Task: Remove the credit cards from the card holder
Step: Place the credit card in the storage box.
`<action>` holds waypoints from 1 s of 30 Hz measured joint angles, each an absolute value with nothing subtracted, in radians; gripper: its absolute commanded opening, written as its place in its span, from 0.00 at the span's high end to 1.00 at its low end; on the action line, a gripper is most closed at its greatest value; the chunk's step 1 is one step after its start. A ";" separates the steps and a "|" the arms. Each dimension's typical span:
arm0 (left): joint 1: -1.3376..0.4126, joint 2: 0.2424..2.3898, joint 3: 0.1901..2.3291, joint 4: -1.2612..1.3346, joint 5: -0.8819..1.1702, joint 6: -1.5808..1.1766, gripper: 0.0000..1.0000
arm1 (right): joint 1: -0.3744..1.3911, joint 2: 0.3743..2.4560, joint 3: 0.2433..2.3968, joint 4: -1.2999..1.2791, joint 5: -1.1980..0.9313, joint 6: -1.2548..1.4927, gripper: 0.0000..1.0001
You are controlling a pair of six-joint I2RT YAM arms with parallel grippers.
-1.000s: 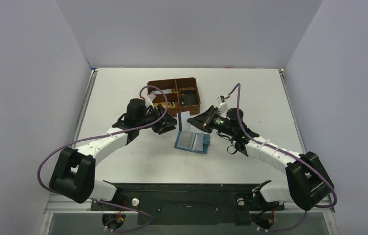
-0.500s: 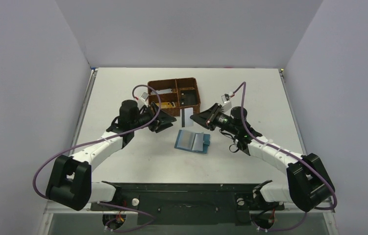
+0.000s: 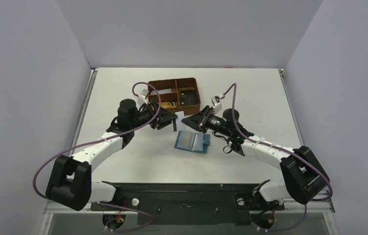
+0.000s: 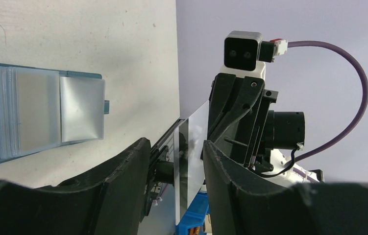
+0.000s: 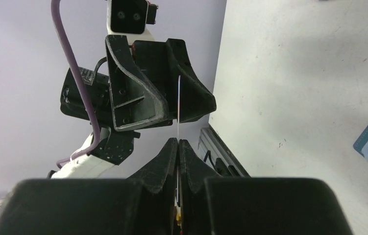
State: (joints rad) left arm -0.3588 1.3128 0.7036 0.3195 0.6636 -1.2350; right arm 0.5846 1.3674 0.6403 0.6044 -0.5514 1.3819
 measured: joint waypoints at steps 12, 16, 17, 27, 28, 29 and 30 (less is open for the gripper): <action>-0.361 1.313 0.704 0.353 0.675 -1.254 1.00 | 0.598 1.386 0.647 0.609 -0.550 1.394 1.00; -0.365 1.313 0.704 0.352 0.675 -1.250 1.00 | 0.600 1.385 0.648 0.570 -0.545 1.364 0.58; -0.366 1.313 0.704 0.345 0.675 -1.245 1.00 | 0.603 1.385 0.649 0.557 -0.538 1.356 0.51; -0.377 1.287 0.704 0.246 0.672 -1.187 1.00 | 0.604 1.237 0.675 0.274 -0.398 1.189 0.25; -0.378 1.284 0.704 0.239 0.670 -1.182 1.00 | 0.604 1.219 0.678 0.245 -0.380 1.176 0.25; -0.379 1.279 0.704 0.228 0.667 -1.172 1.00 | 0.604 1.203 0.681 0.219 -0.362 1.163 0.25; -0.379 1.277 0.704 0.221 0.666 -1.166 1.00 | 0.604 1.187 0.683 0.196 -0.344 1.153 0.24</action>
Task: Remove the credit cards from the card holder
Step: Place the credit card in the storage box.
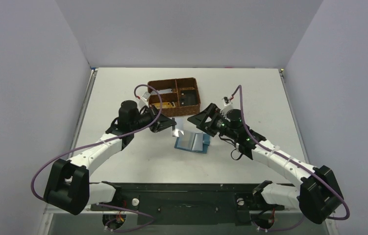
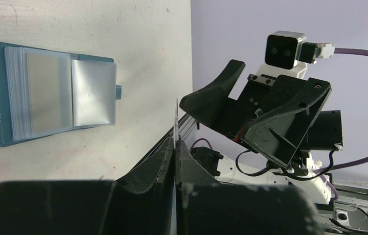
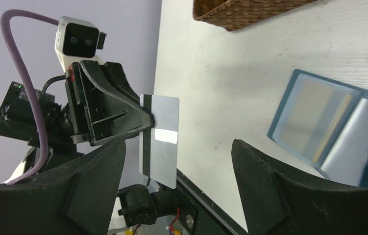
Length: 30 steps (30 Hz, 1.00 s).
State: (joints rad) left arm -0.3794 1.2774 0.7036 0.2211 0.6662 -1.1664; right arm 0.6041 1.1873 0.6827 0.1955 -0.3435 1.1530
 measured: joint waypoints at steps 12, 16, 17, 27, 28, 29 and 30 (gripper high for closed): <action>-0.380 1.274 0.865 -0.079 0.557 -0.981 1.00 | 0.545 1.100 0.726 -0.084 -0.116 1.039 0.22; -0.378 1.274 0.960 -0.192 0.482 -0.904 1.00 | 0.503 1.133 0.778 -0.136 -0.077 1.002 0.21; -0.377 1.275 0.985 -0.227 0.455 -0.883 1.00 | 0.491 1.148 0.796 -0.150 -0.068 0.993 0.20; -0.357 1.348 1.193 -0.485 0.186 -0.772 1.00 | 0.416 1.251 0.999 -0.367 -0.041 0.925 0.19; -0.355 1.365 1.216 -0.502 0.166 -0.765 1.00 | 0.403 1.265 1.037 -0.401 -0.041 0.912 0.19; -0.353 1.380 1.234 -0.516 0.153 -0.760 1.00 | 0.391 1.279 1.072 -0.422 -0.040 0.899 0.19; -0.352 1.398 1.257 -0.532 0.136 -0.754 1.00 | 0.381 1.291 1.105 -0.440 -0.038 0.886 0.19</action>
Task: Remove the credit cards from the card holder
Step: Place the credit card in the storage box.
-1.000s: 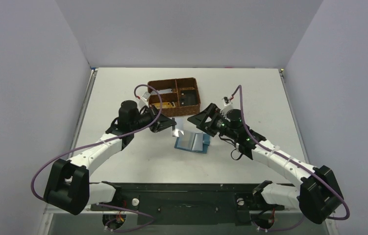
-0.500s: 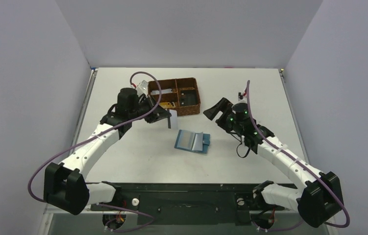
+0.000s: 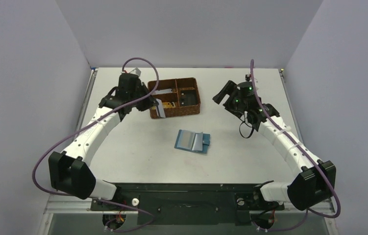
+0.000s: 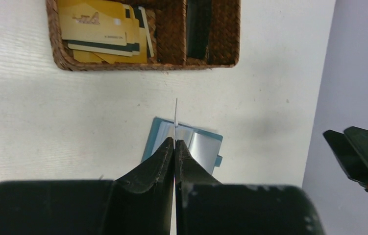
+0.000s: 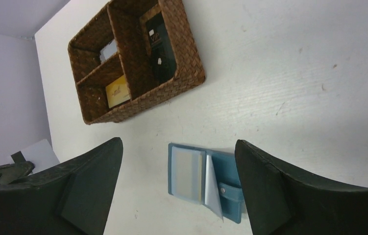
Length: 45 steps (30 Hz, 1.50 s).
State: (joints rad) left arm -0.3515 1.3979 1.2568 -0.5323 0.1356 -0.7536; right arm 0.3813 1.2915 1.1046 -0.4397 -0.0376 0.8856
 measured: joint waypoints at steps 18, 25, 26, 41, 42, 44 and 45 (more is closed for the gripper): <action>-0.264 1.729 1.578 -0.656 0.025 -0.683 1.00 | 0.216 1.500 1.347 -0.644 -0.013 0.706 0.20; -0.260 1.803 1.642 -0.670 0.027 -0.676 1.00 | 0.211 1.587 1.478 -0.707 0.046 0.657 0.20; -0.260 1.818 1.656 -0.671 0.027 -0.675 1.00 | 0.210 1.606 1.502 -0.716 0.049 0.654 0.20; -0.228 2.010 1.879 -0.752 0.068 -0.676 1.00 | 0.190 1.832 1.754 -0.900 0.060 0.641 0.20; -0.227 2.022 1.895 -0.760 0.072 -0.676 1.00 | 0.190 1.841 1.772 -0.917 0.061 0.640 0.19; -0.224 2.044 1.931 -0.780 0.080 -0.675 1.00 | 0.188 1.861 1.809 -0.950 0.064 0.638 0.19; -0.223 2.055 1.946 -0.786 0.083 -0.676 1.00 | 0.188 1.875 1.829 -0.964 0.064 0.636 0.19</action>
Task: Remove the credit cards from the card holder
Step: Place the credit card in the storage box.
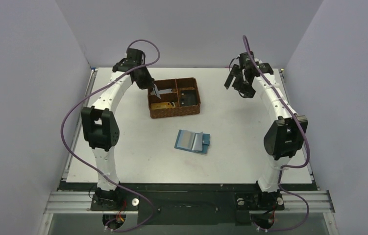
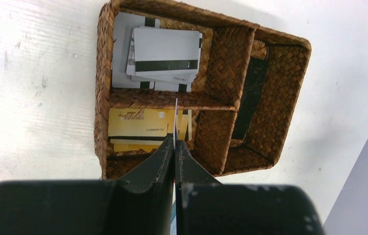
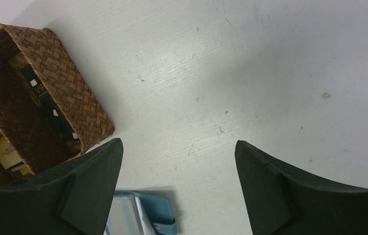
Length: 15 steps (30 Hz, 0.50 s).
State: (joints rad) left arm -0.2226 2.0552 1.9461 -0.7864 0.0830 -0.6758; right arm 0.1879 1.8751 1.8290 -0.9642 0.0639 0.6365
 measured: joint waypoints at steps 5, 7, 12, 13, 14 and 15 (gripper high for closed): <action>-0.209 2.122 2.045 -0.810 0.095 -0.675 1.00 | 0.183 1.959 1.926 -1.010 0.063 0.633 0.20; -0.204 2.147 2.077 -0.812 0.098 -0.675 1.00 | 0.183 1.998 1.963 -1.026 0.063 0.632 0.20; -0.187 2.221 2.152 -0.820 0.098 -0.676 1.00 | 0.182 2.078 2.043 -1.064 0.054 0.626 0.20; -0.184 2.234 2.165 -0.823 0.098 -0.676 1.00 | 0.182 2.088 2.054 -1.067 0.052 0.624 0.20; -0.181 2.250 2.180 -0.826 0.098 -0.677 1.00 | 0.182 2.096 2.065 -1.071 0.051 0.623 0.20; -0.178 2.266 2.198 -0.830 0.098 -0.677 1.00 | 0.182 2.101 2.074 -1.076 0.048 0.620 0.20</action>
